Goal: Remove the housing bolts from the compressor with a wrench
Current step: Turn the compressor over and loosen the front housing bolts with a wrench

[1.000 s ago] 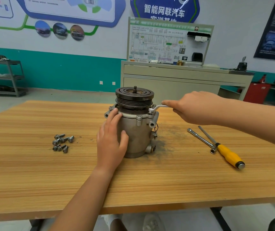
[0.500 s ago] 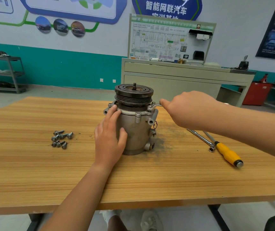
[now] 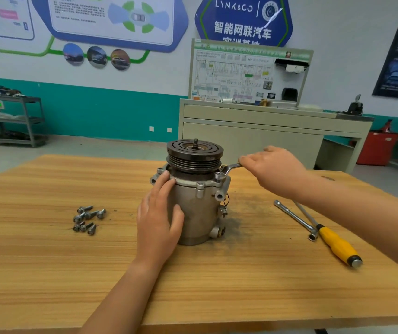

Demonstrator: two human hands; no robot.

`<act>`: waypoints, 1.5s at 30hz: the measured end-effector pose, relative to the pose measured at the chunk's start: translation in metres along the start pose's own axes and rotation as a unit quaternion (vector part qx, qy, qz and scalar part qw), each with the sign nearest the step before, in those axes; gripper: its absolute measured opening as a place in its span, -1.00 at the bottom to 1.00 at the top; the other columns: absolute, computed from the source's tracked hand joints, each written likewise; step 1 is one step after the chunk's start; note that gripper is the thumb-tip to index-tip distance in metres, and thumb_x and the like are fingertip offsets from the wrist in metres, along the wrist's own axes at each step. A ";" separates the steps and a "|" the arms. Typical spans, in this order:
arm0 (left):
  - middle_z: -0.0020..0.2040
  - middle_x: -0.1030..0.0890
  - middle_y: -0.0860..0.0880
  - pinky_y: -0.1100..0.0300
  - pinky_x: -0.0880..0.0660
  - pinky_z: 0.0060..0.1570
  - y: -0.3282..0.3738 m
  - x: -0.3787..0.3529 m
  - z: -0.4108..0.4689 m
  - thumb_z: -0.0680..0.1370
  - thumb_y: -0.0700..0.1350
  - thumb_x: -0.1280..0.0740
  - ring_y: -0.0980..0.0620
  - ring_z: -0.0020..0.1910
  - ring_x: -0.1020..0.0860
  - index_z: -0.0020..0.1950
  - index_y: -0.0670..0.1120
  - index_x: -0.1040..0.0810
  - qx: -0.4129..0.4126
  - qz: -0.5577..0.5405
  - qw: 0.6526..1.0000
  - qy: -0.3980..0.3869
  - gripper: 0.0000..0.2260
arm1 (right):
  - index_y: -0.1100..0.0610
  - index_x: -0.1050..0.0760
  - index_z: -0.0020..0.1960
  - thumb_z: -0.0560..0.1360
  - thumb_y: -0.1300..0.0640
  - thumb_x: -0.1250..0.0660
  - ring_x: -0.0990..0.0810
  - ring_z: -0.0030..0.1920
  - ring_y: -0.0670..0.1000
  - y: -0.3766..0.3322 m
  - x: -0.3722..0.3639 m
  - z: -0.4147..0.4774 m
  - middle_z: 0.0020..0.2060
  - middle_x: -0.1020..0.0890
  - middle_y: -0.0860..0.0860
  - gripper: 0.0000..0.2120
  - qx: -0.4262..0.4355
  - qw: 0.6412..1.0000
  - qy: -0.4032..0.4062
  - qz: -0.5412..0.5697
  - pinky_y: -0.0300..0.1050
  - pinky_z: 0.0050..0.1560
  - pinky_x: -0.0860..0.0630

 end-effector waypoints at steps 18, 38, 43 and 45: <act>0.44 -0.20 0.17 0.37 -0.07 0.34 0.000 -0.004 0.001 0.45 -0.08 -0.11 0.25 0.37 -0.17 0.39 -0.06 -0.30 0.010 -0.012 1.000 0.000 -0.52 | 0.14 -0.33 0.19 0.60 0.05 0.00 -0.38 -0.41 0.11 -0.014 0.031 -0.044 -0.46 -0.36 -0.02 -0.73 -0.160 0.963 0.076 0.204 -0.11 -0.46 -0.24; 0.42 -0.12 0.33 0.53 0.03 0.31 0.006 0.006 0.002 0.50 0.02 -0.07 0.42 0.38 -0.05 0.38 0.10 -0.23 0.018 -0.049 0.998 -0.034 -0.57 | 0.38 -0.07 0.41 0.52 0.40 -0.08 -0.20 -0.47 -0.03 -0.054 0.072 -0.028 -0.40 -0.29 0.05 -0.53 -0.070 0.979 -0.190 -0.009 -0.15 -0.54 -0.18; 0.43 -0.13 0.32 0.52 0.02 0.32 0.004 0.005 0.001 0.51 0.01 -0.08 0.40 0.39 -0.06 0.39 0.09 -0.23 0.009 -0.047 0.998 -0.032 -0.58 | 0.21 -0.11 0.37 0.56 0.06 0.01 -0.30 -0.42 0.05 -0.045 0.044 -0.043 -0.42 -0.22 -0.01 -0.58 -0.076 0.992 -0.105 0.002 -0.17 -0.54 -0.15; 0.43 -0.14 0.31 0.51 0.02 0.32 0.004 0.005 0.002 0.51 0.00 -0.08 0.40 0.39 -0.06 0.38 0.09 -0.23 0.006 -0.046 0.999 -0.028 -0.58 | 0.17 -0.18 0.29 0.55 0.00 0.03 -0.30 -0.44 0.02 -0.038 0.039 -0.044 -0.44 -0.21 -0.04 -0.62 -0.076 0.994 -0.080 0.005 -0.18 -0.54 -0.15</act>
Point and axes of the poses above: each hand's wrist, its own z-axis towards the middle knuckle, its own x-axis out of the back of the hand, y = z × x, the point moved 1 cm from there along z, towards the middle knuckle
